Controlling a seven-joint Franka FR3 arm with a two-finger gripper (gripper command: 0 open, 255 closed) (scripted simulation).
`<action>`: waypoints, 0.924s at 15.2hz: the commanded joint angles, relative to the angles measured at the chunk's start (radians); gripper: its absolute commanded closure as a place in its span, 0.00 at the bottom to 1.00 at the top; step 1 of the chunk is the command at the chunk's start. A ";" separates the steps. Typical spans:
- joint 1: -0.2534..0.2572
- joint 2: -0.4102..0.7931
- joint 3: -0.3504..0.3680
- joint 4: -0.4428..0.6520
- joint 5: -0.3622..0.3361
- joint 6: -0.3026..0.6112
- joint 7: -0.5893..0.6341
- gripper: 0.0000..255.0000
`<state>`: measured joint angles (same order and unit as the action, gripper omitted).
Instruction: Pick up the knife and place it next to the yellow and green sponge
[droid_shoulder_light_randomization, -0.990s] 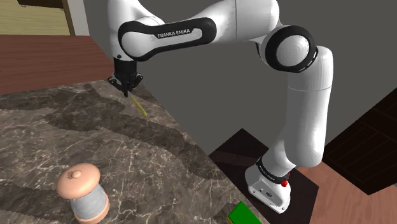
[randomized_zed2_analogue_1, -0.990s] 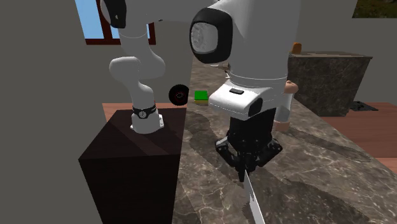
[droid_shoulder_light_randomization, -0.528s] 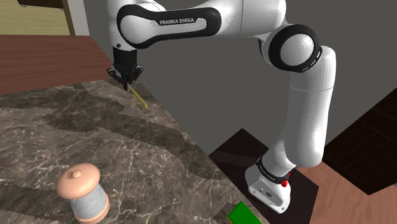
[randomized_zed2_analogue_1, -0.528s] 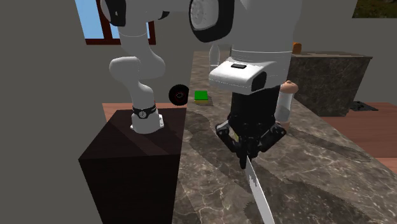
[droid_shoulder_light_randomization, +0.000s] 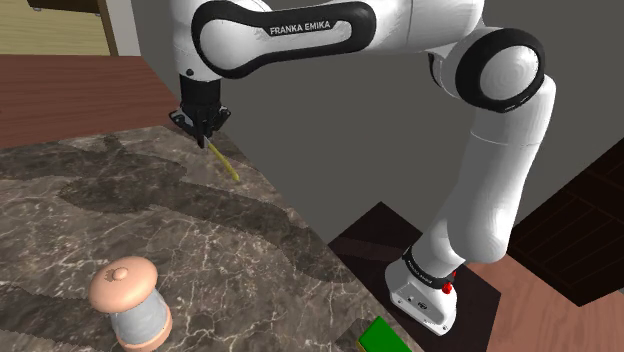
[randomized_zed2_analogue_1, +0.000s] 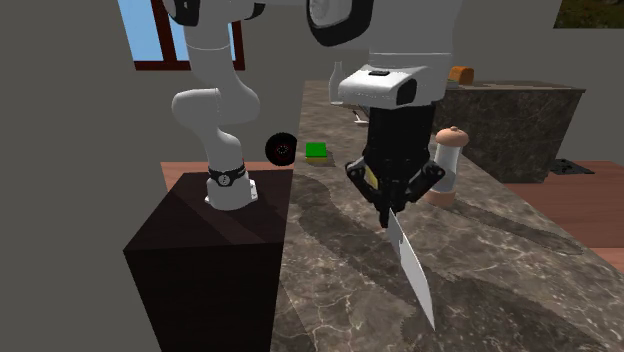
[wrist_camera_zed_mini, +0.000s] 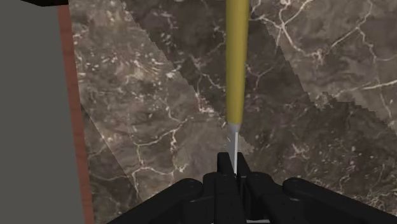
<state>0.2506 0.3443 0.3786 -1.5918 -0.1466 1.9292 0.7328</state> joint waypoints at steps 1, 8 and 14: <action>0.003 -0.058 0.013 -0.083 0.016 0.026 0.020 1.00; 0.040 -0.240 0.066 -0.317 0.081 0.090 0.104 1.00; 0.089 -0.372 0.118 -0.464 0.143 0.118 0.181 1.00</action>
<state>0.3333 0.0045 0.4900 -2.0233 -0.0201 2.0431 0.9063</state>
